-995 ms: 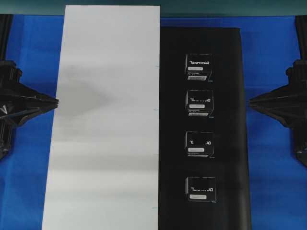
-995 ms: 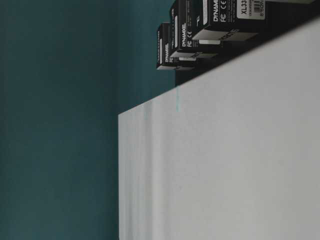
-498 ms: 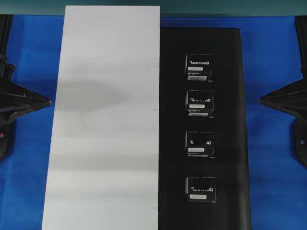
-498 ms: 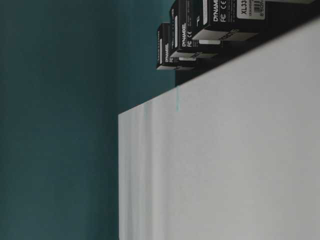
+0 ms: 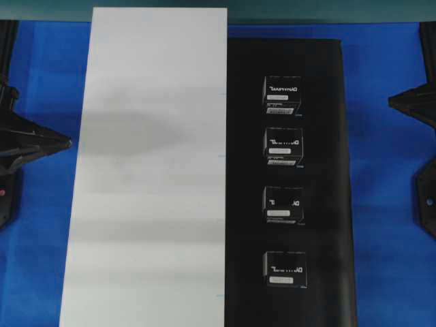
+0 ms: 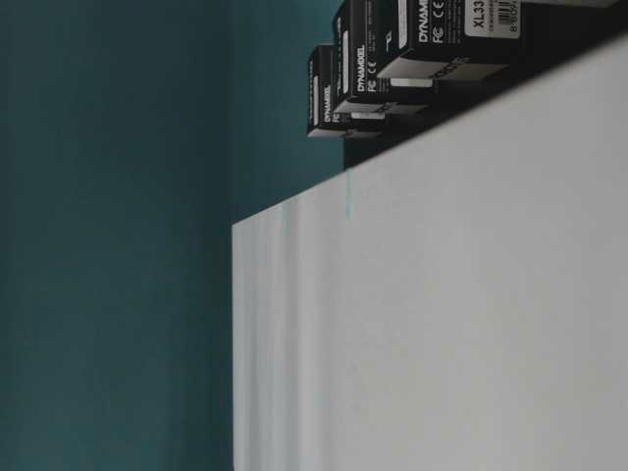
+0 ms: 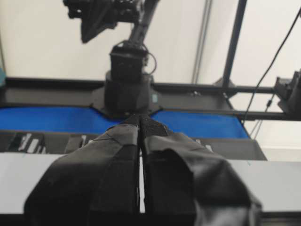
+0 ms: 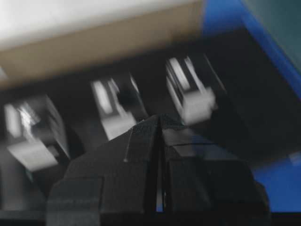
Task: Place the box from the black base onto the white base.
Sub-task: 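Raise the right gripper and move it toward the top black box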
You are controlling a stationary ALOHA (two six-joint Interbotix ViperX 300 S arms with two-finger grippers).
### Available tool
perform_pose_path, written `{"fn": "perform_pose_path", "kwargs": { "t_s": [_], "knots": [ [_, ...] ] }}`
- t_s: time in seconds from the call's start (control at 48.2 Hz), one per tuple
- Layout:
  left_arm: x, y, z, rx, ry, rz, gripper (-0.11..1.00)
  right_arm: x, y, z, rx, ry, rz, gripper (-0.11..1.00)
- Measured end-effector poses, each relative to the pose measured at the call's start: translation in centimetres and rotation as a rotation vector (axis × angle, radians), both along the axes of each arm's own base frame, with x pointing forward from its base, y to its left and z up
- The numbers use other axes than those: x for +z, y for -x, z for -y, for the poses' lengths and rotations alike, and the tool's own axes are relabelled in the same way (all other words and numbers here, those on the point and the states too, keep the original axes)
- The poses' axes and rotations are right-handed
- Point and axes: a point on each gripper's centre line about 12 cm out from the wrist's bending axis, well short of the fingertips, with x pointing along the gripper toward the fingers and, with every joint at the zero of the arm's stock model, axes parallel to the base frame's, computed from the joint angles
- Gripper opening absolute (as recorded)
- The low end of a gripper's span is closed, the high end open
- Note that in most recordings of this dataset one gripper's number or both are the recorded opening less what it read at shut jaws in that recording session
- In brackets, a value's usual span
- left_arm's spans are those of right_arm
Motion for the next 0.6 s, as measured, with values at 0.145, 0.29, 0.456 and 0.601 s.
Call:
{"fn": "perform_pose_path", "kwargs": {
  "t_s": [0.145,0.29,0.456,0.601],
  "knots": [
    [0.1,-0.1,0.0,0.0,0.0,-0.005,0.0,-0.8,0.6,0.4,-0.012,0.019,-0.093,0.04],
    [-0.1,-0.3,0.0,-0.004,0.022,-0.028,0.0,-0.2,0.8,0.8,-0.038,0.023,-0.122,0.04],
    [-0.9,-0.7,0.0,-0.008,0.091,-0.087,0.0,-0.2,0.6,1.6,-0.062,0.006,-0.22,0.05],
    [-1.0,-0.8,0.0,-0.008,0.103,-0.098,0.0,-0.5,-0.2,2.7,-0.076,0.0,-0.283,0.09]
  ]
}}
